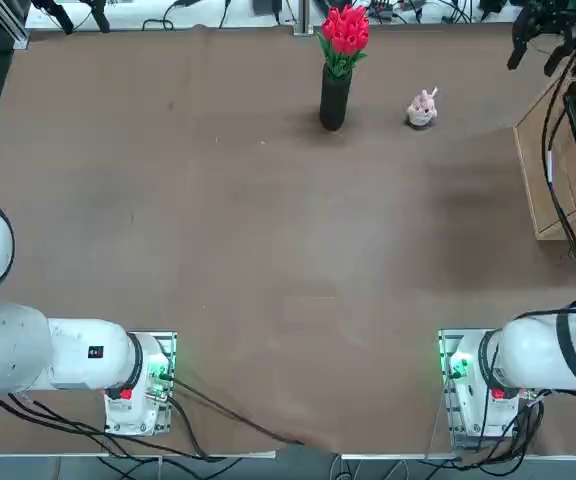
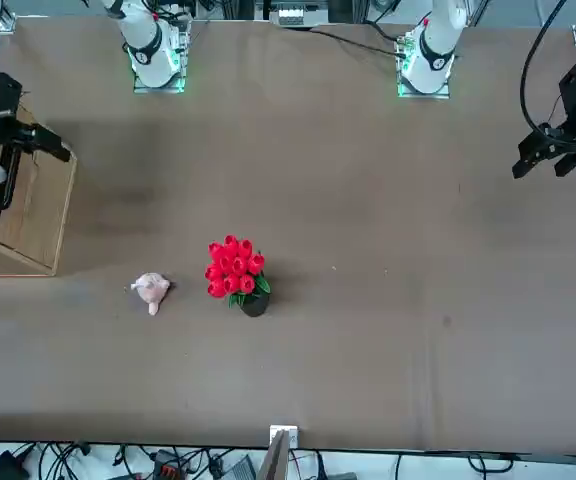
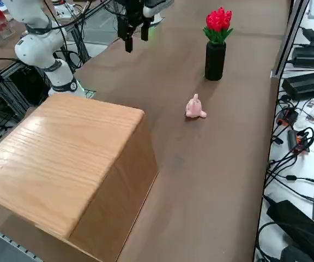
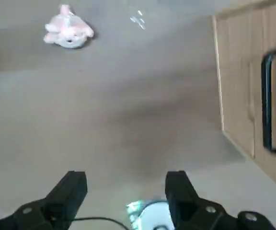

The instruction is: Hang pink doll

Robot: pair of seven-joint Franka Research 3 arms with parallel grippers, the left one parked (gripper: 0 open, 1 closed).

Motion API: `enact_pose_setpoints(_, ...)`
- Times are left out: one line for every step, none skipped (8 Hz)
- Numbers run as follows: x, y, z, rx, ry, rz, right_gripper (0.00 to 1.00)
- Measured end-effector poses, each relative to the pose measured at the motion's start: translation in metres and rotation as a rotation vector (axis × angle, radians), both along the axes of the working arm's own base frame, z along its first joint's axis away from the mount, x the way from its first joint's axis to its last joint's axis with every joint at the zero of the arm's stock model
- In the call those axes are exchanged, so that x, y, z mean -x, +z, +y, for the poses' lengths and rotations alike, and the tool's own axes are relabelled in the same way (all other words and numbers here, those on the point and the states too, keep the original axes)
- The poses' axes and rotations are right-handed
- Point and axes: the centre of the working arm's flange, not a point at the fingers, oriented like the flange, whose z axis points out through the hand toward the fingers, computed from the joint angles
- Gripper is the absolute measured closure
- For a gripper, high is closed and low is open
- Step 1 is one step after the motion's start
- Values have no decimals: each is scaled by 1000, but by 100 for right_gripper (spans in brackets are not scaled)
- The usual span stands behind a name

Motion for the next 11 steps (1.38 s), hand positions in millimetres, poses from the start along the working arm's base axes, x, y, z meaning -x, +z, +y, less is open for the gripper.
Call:
enact_pose_setpoints(-3, -16, 5, 31, -112, 53, 0)
enact_pose_setpoints(-13, -37, 17, 59, -235, 75, 0)
enact_pose_setpoints(-29, -61, 39, 76, -377, 69, 0)
enact_pose_setpoints(-48, -88, 64, 97, -526, 46, 0)
enact_pose_setpoints(-66, -117, 92, 122, -665, 4, 0)
enact_pose_setpoints(-83, -147, 119, 136, -786, -49, 0)
enact_pose_setpoints(-95, -176, 139, 139, -869, -93, 0)
enact_pose_setpoints(-104, -204, 150, 152, -901, -128, 0)
enact_pose_setpoints(-111, -229, 156, 162, -915, -161, 0)
enact_pose_setpoints(-117, -252, 159, 156, -945, -192, 0)
enact_pose_setpoints(-122, -269, 160, 148, -988, -216, 0)
